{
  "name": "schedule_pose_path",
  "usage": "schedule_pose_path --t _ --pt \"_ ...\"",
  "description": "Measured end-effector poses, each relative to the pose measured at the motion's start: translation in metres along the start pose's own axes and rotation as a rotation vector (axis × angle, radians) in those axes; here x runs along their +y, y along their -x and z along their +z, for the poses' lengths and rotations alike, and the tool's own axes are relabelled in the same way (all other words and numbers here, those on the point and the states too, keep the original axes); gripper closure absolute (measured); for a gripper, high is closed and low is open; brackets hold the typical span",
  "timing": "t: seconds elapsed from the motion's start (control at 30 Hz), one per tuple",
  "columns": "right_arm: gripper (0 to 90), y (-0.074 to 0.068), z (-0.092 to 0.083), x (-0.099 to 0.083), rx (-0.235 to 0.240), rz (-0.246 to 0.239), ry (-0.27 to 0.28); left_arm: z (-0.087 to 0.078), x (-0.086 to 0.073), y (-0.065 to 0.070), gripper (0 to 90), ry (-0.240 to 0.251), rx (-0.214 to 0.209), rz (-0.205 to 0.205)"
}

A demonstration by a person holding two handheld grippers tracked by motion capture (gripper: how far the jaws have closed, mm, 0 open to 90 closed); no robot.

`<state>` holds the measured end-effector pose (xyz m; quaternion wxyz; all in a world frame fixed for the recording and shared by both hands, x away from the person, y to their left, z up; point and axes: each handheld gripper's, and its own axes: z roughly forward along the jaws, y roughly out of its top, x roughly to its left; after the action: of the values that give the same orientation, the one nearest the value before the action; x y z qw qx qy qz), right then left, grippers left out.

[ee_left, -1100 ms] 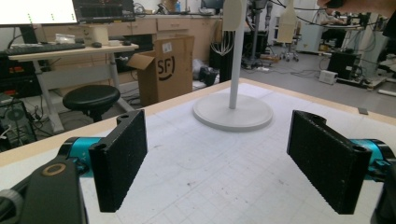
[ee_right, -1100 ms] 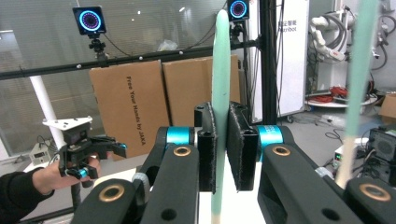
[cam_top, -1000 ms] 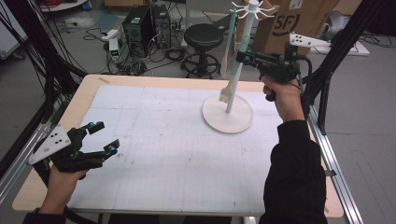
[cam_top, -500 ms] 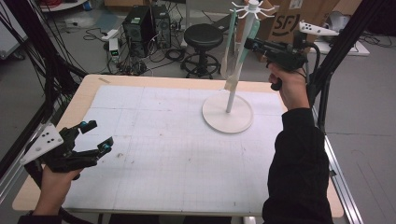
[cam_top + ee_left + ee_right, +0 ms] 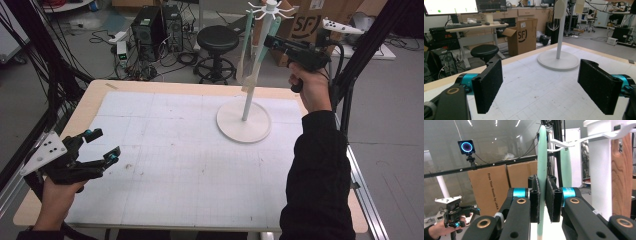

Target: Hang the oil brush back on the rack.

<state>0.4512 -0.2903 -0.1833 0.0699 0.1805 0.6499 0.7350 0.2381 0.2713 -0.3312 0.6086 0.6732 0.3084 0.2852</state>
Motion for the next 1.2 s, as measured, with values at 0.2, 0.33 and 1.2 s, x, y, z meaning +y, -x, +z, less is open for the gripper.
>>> schedule_pose_path --t 0.2,0.33,1.2 --pt "82.8 0.003 -0.002 -0.001 -0.006 0.019 0.008 0.002 0.000 0.002 20.8 -0.002 -0.006 0.001" --pt "82.8 0.004 0.002 -0.002 -0.003 0.022 -0.001 0.001 0.001 0.003 20.8 0.003 -0.007 0.003" --pt "35.7 -0.003 0.003 -0.007 -0.141 -0.006 -0.071 0.000 -0.007 0.002 20.8 0.004 -0.007 -0.013"
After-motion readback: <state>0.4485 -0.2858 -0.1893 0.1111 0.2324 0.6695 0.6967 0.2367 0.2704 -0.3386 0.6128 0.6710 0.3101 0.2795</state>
